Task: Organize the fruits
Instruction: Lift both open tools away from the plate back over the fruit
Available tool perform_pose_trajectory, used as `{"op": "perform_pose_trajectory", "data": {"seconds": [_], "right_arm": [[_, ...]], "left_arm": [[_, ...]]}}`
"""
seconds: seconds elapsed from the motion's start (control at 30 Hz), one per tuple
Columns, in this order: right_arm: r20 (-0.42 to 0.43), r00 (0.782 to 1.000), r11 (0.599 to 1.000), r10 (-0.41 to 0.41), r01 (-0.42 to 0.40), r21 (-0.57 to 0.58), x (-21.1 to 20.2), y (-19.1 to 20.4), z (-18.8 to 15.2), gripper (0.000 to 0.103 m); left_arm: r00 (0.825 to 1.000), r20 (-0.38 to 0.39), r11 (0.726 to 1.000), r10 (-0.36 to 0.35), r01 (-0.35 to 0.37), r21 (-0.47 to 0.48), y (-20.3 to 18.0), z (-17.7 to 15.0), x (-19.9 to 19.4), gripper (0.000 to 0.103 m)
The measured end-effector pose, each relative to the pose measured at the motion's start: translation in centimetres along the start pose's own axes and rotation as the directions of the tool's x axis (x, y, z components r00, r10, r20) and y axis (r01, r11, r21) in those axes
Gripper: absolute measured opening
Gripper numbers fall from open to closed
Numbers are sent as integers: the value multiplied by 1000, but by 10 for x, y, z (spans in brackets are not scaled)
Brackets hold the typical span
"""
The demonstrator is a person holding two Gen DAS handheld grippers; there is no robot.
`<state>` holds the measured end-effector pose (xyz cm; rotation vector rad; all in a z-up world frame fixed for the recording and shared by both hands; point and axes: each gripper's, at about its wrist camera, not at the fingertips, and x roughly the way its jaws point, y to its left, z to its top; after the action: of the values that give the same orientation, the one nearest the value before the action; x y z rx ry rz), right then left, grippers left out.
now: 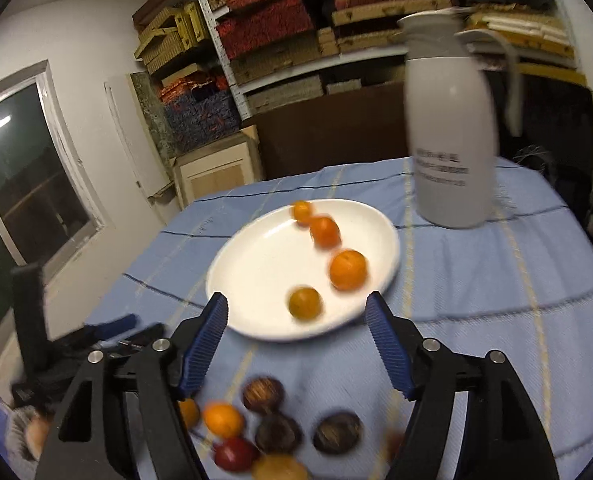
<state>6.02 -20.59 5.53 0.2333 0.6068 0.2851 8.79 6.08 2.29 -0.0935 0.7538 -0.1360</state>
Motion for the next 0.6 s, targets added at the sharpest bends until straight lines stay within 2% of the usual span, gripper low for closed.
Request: {"op": "perform_pose_trajectory", "data": {"seconds": [0.13, 0.27, 0.43, 0.6], "right_arm": [[-34, 998, 998, -48, 49, 40, -19, -28, -42, 76], [-43, 997, 991, -59, 64, 115, -35, -51, -61, 78], [-21, 996, 985, -85, 88, 149, -51, -64, -75, 82], [-29, 996, 982, -89, 93, 167, -56, -70, -84, 84]], "left_arm": [[999, -22, 998, 47, -47, -33, 18, -38, -16, 76], [996, -47, 996, 69, -72, -61, 32, -66, -26, 77], [991, -78, 992, 108, -112, -53, 35, -76, -24, 78], [985, -109, 991, 136, -136, 15, 21, -81, -15, 78]]}}
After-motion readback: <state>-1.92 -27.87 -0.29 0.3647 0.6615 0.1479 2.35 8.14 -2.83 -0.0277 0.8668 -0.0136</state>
